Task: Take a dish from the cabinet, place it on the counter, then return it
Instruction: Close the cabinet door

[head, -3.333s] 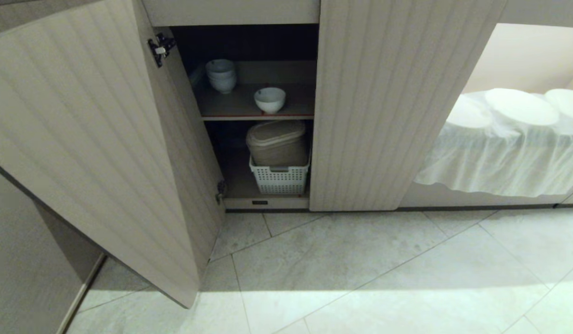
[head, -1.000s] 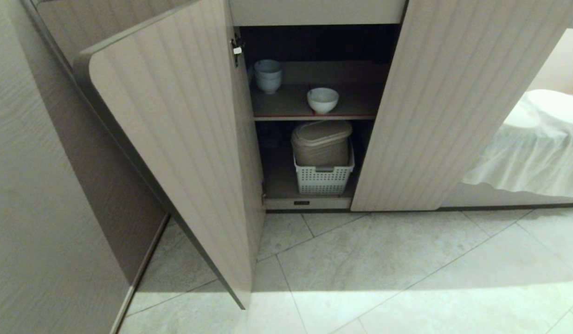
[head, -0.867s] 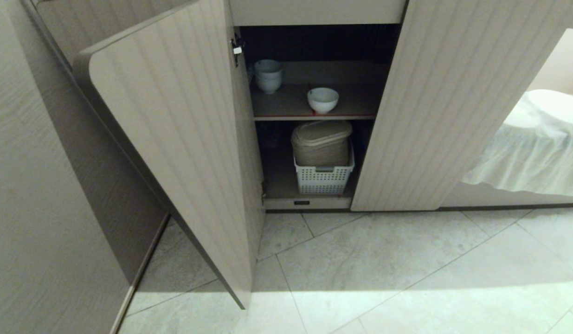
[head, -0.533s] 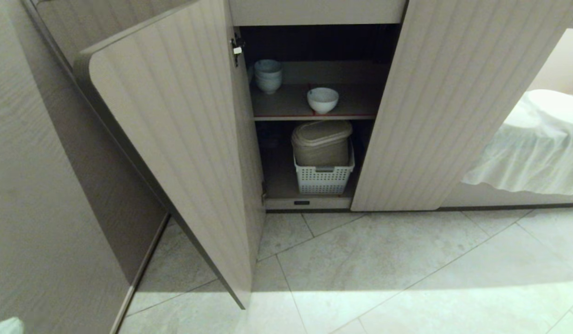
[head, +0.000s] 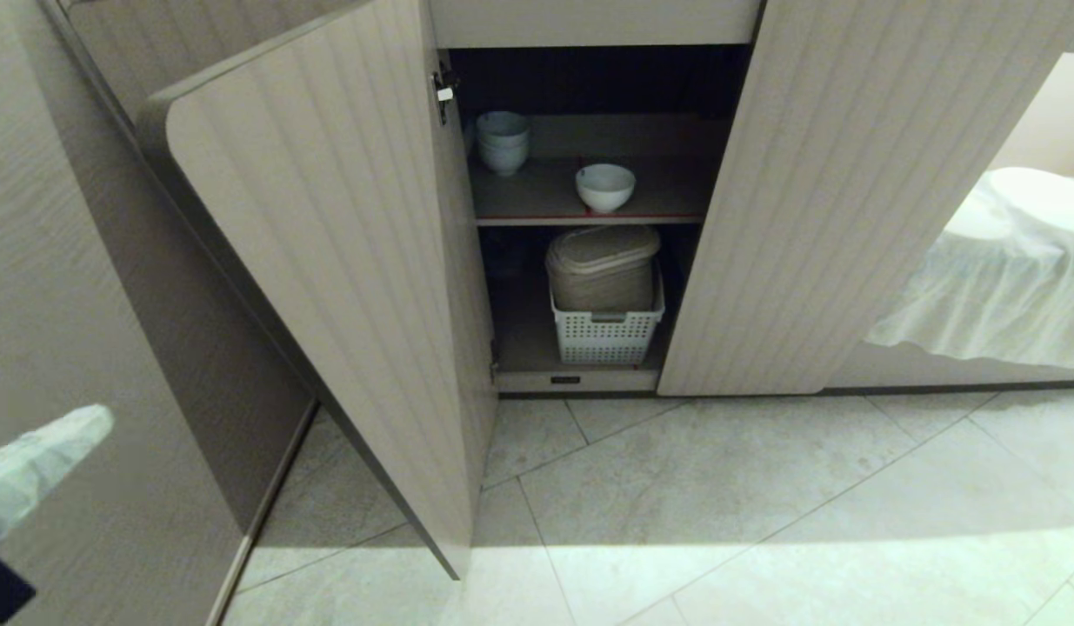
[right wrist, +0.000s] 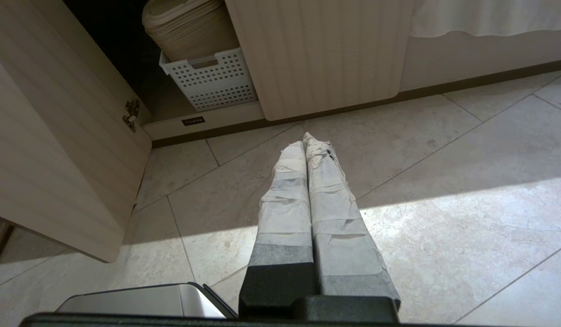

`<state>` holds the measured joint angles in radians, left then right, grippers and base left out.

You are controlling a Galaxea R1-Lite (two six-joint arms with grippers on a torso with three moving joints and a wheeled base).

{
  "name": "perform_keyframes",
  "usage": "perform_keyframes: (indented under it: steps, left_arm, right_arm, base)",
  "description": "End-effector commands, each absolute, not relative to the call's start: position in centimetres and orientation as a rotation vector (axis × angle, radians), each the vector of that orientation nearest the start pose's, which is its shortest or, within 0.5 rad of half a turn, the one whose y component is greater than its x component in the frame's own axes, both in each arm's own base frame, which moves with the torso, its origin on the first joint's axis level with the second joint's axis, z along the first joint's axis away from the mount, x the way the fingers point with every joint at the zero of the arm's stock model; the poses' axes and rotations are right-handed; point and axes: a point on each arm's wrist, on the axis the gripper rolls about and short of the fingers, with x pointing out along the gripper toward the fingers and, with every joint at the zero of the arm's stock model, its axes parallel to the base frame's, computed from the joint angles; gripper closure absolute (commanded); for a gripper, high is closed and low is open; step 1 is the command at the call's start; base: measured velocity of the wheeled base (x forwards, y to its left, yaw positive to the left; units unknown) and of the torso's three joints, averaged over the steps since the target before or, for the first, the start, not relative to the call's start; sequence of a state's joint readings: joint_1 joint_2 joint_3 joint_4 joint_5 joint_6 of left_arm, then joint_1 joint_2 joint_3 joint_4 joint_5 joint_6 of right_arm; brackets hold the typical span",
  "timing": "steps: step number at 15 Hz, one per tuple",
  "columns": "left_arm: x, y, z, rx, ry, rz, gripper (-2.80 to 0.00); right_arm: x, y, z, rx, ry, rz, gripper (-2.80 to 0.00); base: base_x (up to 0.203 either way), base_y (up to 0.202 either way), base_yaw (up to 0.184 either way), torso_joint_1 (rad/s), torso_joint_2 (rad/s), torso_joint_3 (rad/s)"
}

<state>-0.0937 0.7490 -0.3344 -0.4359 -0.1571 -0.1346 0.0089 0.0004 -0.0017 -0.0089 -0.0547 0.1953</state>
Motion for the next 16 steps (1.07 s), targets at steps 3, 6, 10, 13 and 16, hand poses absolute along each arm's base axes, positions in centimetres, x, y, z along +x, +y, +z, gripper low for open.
perform_keyframes:
  steps: [3,6,10,13,16]
  left_arm:
    - [12.5,-1.9,22.1,-0.310,0.037,-0.340,0.00]
    - [14.0,-2.1,22.3,-0.366,0.025,-0.382,0.00]
    - [15.5,-2.4,22.9,-0.461,0.029,-0.459,0.00]
    - [15.9,-2.5,23.4,-0.524,0.046,-0.509,0.00]
    - [15.7,-3.0,23.9,-0.572,0.059,-0.570,0.00]
  right_arm:
    - [-2.3,-0.1,7.7,0.197,-0.015,-0.045,0.00]
    - [-2.3,-0.1,7.7,0.197,-0.015,-0.045,0.00]
    - [-2.3,-0.1,7.7,0.197,-0.015,-0.045,0.00]
    - [-2.3,-0.1,7.7,0.197,-0.015,-0.045,0.00]
    - [-2.3,-0.1,7.7,0.197,-0.015,-0.045,0.00]
  base:
    - [0.000,0.000,0.000,0.000,0.00,0.000]
    - [0.000,0.000,0.000,0.000,0.00,0.000]
    - [0.000,0.000,0.000,0.000,0.00,0.000]
    - [0.000,0.000,0.000,0.000,0.00,0.000]
    - [0.000,0.000,0.000,0.000,0.00,0.000]
